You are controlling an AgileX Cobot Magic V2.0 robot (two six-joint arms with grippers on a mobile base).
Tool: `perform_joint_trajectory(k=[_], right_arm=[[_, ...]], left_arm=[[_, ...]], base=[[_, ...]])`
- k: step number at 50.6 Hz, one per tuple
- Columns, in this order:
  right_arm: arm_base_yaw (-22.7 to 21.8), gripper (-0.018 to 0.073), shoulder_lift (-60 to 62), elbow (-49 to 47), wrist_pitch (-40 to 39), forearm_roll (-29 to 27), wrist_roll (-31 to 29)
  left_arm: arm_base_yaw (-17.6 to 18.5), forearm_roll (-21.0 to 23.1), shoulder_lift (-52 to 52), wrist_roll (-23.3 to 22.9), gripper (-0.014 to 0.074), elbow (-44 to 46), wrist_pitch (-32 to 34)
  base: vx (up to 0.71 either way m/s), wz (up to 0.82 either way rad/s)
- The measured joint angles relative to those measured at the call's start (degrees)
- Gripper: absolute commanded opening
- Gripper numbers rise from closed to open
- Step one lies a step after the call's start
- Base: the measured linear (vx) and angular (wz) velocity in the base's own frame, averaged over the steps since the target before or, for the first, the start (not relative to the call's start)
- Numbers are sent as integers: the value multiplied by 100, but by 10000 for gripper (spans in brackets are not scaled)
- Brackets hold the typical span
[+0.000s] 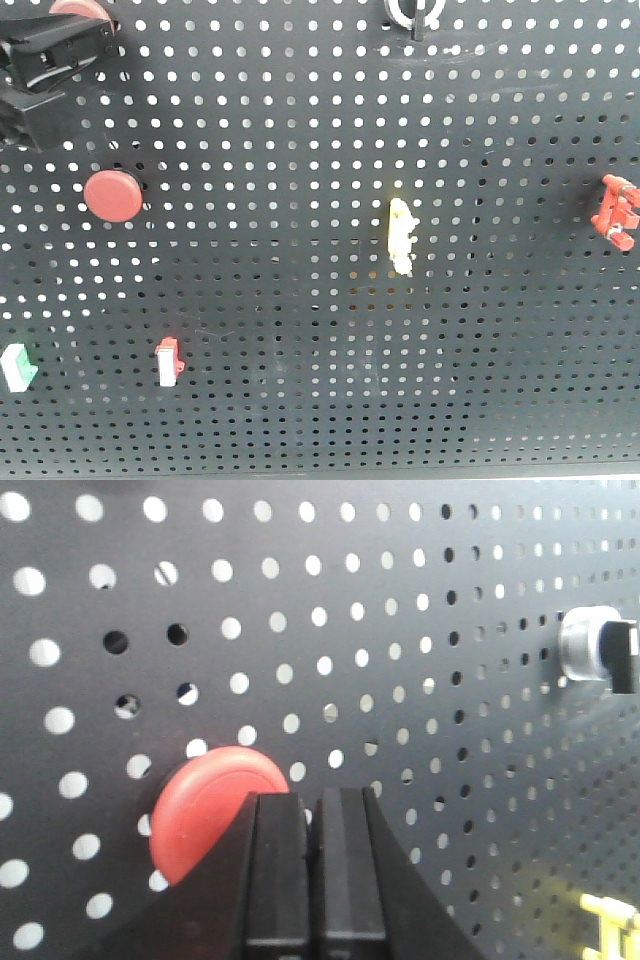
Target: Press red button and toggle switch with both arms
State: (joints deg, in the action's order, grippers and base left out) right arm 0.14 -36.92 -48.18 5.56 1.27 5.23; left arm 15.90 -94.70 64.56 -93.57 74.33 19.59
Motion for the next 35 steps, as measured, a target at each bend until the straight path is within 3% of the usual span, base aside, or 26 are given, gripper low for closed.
perform_joint_trajectory(k=[11,25,30,35], right_arm=[[0,0,-5,0,0,0,0],[18,0,-19,0,-8,0,-48],[347,0,-123,-65,-34,6,-282],[1006,0,-328,-203,-147,5,-576]], left_arm=[[0,-53,-546,0,0,-207,-295],[-18,-48,-1933,0,0,-1324,-999],[-18,-35,-2249,0,0,-1563,-1222],[-18,-26,-2394,0,0,-1687,-1264]], base=[[0,0],[0,0],[0,0],[0,0]])
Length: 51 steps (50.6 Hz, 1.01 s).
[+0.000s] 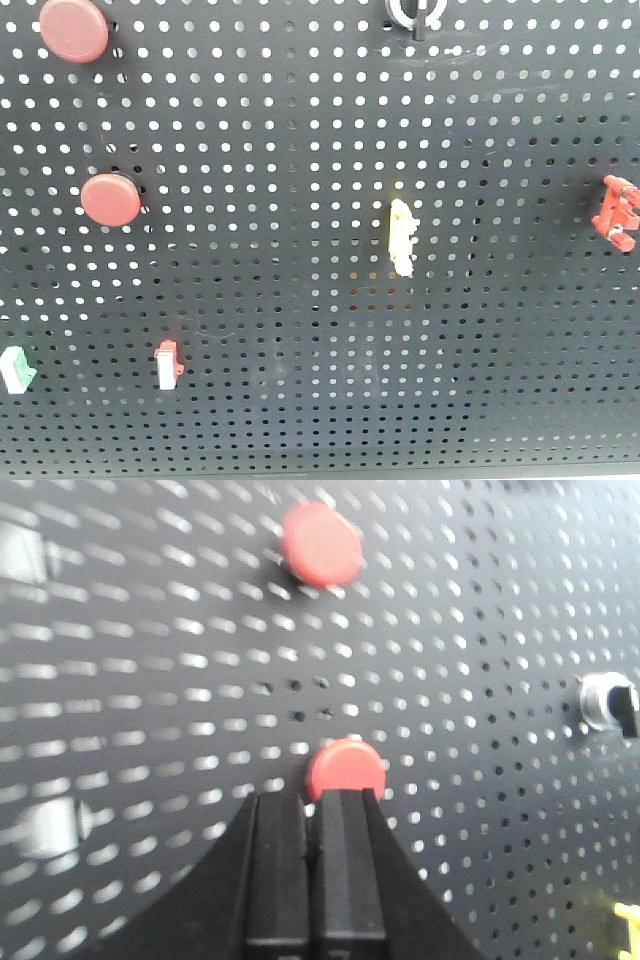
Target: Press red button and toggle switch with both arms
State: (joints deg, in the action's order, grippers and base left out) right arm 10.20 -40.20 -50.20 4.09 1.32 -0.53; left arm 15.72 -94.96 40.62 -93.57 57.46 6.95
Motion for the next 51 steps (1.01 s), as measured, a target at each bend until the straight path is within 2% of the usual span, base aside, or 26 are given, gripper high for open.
perform_joint_trajectory(k=[9,14,22,28,39,51], right_arm=[[1596,0,-694,-488,-764,14,-508],[2321,0,-1231,-842,-1035,49,-844],[3064,0,-2208,-1581,-1093,77,-1313],[3198,0,-2734,-2174,-1024,75,-1350],[3156,0,-3305,-2961,-694,22,-1363],[2559,0,-3385,-3095,-409,-360,-1363]], left_arm=[[0,0,0,0,0,-62,1],[0,0,0,0,0,-60,6],[0,0,0,0,0,-60,6],[0,2,0,0,0,-60,17],[0,2,0,0,0,-60,176],[0,2,0,0,0,-60,245]], base=[[0,0],[0,0],[0,0],[0,0],[0,0],[0,0]])
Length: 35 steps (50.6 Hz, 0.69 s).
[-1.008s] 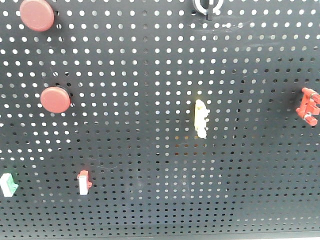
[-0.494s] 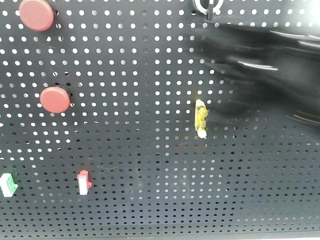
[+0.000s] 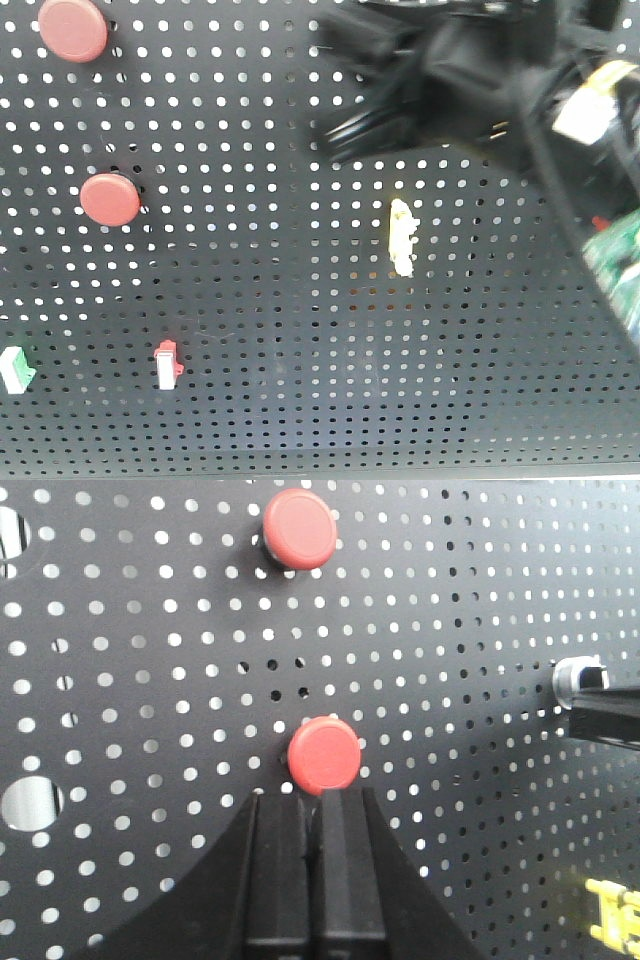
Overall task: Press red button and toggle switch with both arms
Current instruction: 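Move the right gripper to the black switch at the board top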
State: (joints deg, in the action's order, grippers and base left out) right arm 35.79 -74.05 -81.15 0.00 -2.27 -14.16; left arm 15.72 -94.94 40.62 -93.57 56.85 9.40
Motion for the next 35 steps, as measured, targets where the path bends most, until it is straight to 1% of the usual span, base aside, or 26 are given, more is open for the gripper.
perform_joint_trajectory(k=[7,15,27,35], right_arm=[[-114,0,-19,0,105,-113,0],[-120,0,2,0,157,-125,-4],[-158,0,317,0,562,-129,-64],[-158,0,377,0,575,-129,-124]], left_arm=[[0,0,0,0,0,0,13],[0,0,0,0,1,0,13],[0,0,0,0,2,0,13],[0,0,0,0,1,0,13]], base=[[0,0],[0,0],[0,0],[0,0]])
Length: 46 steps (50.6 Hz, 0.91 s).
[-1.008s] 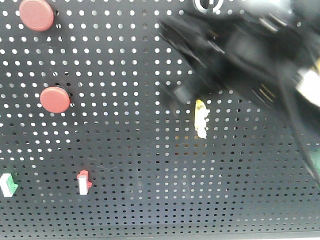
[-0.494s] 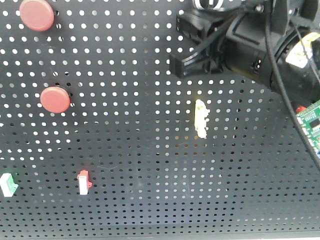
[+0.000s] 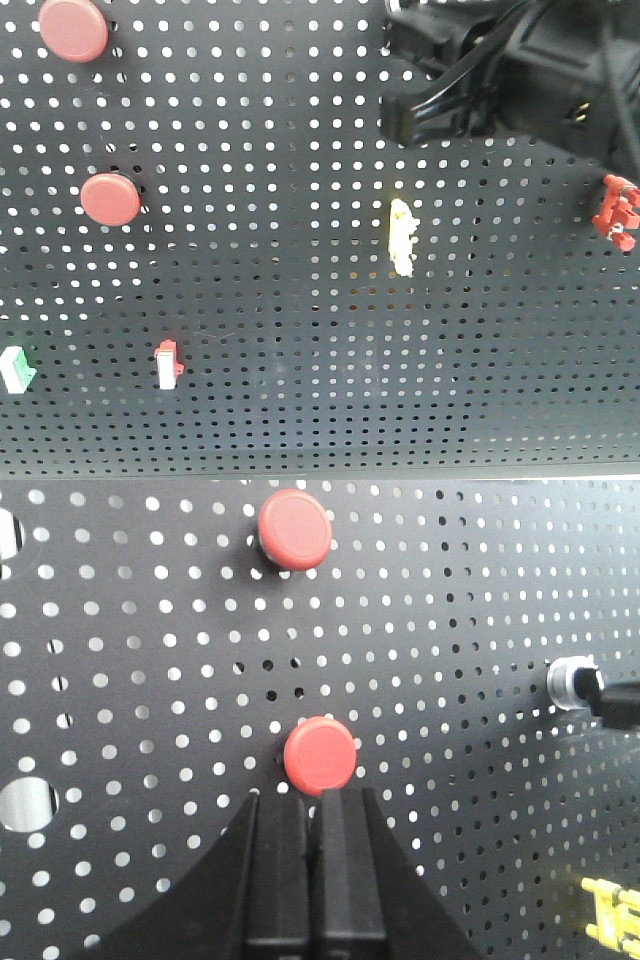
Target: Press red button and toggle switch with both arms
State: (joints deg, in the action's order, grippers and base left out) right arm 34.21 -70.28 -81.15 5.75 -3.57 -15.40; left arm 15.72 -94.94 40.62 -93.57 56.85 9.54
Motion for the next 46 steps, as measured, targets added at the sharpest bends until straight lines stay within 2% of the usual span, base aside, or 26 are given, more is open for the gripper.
perform_joint_trajectory(k=[13,26,40,46], right_arm=[[0,0,0,0,0,-15,26],[275,0,-67,-22,-17,-10,147],[275,0,-178,-29,-179,-4,24],[117,0,-178,-29,-166,-4,37]], left_arm=[[0,0,0,0,1,0,11],[0,0,0,0,1,0,18],[0,0,0,0,1,0,20],[0,0,0,0,1,0,20]], base=[[0,0],[0,0],[0,0],[0,0]])
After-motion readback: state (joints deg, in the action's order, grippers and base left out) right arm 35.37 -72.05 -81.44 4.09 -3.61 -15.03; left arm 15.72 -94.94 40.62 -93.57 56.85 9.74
